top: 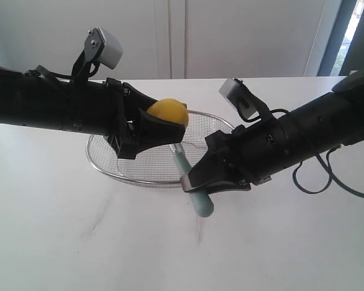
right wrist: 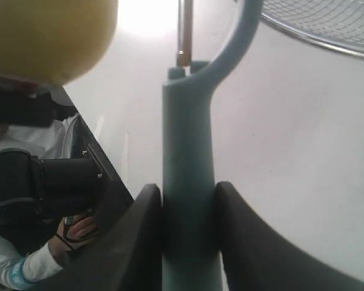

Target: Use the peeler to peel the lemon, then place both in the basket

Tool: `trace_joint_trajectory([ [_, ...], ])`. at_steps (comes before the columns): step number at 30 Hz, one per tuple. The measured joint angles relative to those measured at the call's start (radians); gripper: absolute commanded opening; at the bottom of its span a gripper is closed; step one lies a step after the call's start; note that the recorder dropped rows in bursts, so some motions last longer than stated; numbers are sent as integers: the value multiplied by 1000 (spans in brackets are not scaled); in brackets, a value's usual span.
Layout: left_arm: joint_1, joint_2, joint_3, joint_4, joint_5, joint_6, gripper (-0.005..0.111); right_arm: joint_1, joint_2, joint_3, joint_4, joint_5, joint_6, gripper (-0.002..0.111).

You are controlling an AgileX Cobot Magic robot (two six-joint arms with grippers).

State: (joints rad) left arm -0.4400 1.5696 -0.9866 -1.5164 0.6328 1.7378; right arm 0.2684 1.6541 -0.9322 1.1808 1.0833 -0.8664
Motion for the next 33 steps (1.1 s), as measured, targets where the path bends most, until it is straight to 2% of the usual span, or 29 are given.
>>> trace_joint_trajectory([
  [11,0,0,0,8,0,0,0,0,-17,0,45,-55,-4,0],
  [22,0,0,0,14,0,0,0,-59,-112,0,45,-57,23,0],
  [33,0,0,0,14,0,-5,0,-65,-178,0,11,-67,35,0],
])
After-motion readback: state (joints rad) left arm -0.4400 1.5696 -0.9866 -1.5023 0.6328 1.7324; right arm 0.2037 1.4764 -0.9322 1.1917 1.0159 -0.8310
